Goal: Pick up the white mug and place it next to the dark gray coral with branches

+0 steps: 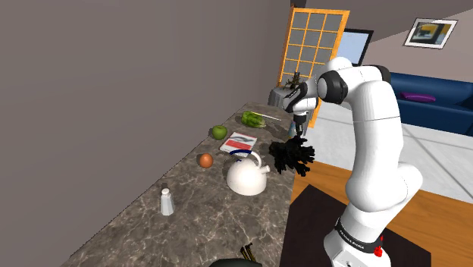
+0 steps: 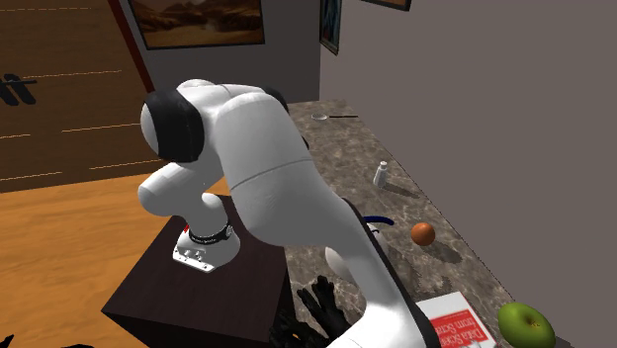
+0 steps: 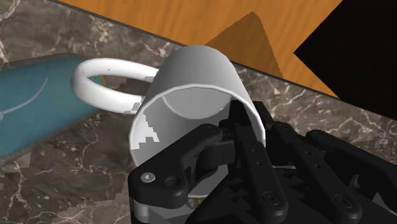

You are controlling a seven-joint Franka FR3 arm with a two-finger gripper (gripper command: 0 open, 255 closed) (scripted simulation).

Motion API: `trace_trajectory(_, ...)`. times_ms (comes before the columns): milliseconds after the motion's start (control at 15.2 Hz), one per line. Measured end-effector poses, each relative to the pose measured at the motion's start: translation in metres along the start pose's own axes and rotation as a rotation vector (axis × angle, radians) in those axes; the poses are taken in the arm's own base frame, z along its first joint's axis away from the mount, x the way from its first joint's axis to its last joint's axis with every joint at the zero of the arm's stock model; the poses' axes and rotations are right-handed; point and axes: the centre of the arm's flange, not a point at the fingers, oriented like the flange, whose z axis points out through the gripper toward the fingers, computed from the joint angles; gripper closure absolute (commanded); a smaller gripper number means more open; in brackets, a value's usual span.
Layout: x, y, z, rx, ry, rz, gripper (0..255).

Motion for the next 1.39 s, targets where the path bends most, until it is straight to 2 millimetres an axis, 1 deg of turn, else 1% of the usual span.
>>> trace_trajectory(132,0.000,0.001,0.004,0.000,0.000,0.000,255)
trace_trajectory(396,0.001,0.001,0.005,0.000,0.000,0.000,255)
trace_trajectory(462,0.001,0.001,0.005,0.000,0.000,0.000,0)
trace_trajectory(858,0.001,0.001,0.005,0.000,0.000,0.000,0)
trace_trajectory(990,0.001,0.001,-0.010,-0.001,0.000,0.000,0)
trace_trajectory(1122,0.002,0.002,-0.035,-0.002,0.001,0.000,0)
trace_trajectory(1188,0.001,0.002,-0.041,-0.002,0.001,0.000,0)
trace_trajectory(1386,0.001,0.001,-0.045,-0.001,0.000,0.000,0)
